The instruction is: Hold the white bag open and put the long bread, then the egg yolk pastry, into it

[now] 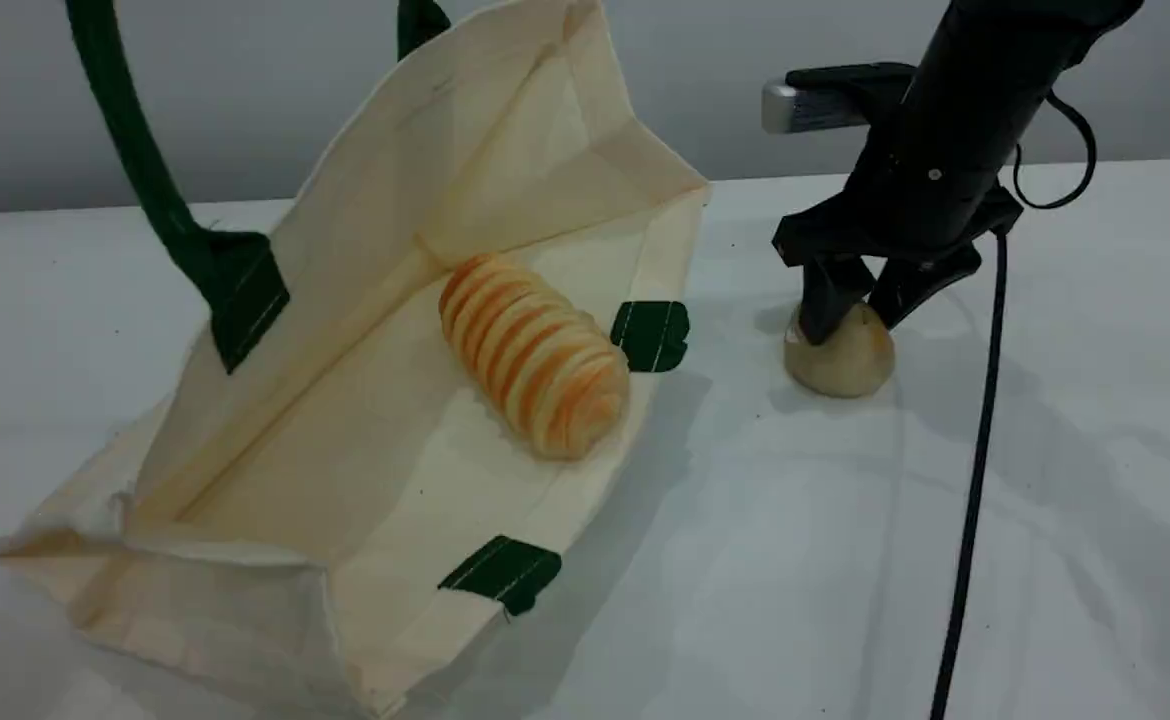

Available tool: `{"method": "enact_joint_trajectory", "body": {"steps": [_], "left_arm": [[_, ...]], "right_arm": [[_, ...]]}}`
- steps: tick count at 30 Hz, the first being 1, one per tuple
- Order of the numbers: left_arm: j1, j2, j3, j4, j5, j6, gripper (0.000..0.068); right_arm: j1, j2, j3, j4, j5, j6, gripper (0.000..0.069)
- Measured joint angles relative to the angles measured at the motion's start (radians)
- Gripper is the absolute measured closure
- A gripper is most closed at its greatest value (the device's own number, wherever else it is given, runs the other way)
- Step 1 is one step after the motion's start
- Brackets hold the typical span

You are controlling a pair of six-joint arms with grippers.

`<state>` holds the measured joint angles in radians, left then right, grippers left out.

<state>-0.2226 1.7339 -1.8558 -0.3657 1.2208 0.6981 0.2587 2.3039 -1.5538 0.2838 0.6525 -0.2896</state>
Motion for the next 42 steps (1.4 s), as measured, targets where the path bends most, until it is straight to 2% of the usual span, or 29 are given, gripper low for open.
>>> {"method": "enact_joint_trajectory", "body": {"steps": [4, 7, 14, 23, 32, 39, 42], "left_arm": [[0.000, 0.000, 0.000, 0.000, 0.000, 0.000, 0.0602], [0.000, 0.000, 0.000, 0.000, 0.000, 0.000, 0.0602], [0.000, 0.000, 0.000, 0.000, 0.000, 0.000, 0.0602], [0.000, 0.000, 0.000, 0.000, 0.000, 0.003, 0.0602], [0.000, 0.000, 0.000, 0.001, 0.000, 0.023, 0.0602], [0.000, 0.000, 0.000, 0.003, 0.000, 0.023, 0.0602], [0.000, 0.000, 0.000, 0.003, 0.000, 0.023, 0.0602]], "right_arm": [[0.000, -0.001, 0.000, 0.003, 0.008, 0.000, 0.0444], [0.000, -0.001, 0.000, 0.005, 0.014, 0.000, 0.0494], [0.000, -0.016, -0.016, -0.031, 0.092, 0.061, 0.0500], [0.000, -0.167, -0.041, -0.210, 0.241, 0.220, 0.0502], [0.001, -0.272, -0.017, -0.148, 0.385, 0.244, 0.0502], [0.002, -0.372, 0.076, -0.109, 0.356, 0.244, 0.0503], [0.002, -0.434, 0.139, -0.053, 0.306, 0.220, 0.0503]]}}
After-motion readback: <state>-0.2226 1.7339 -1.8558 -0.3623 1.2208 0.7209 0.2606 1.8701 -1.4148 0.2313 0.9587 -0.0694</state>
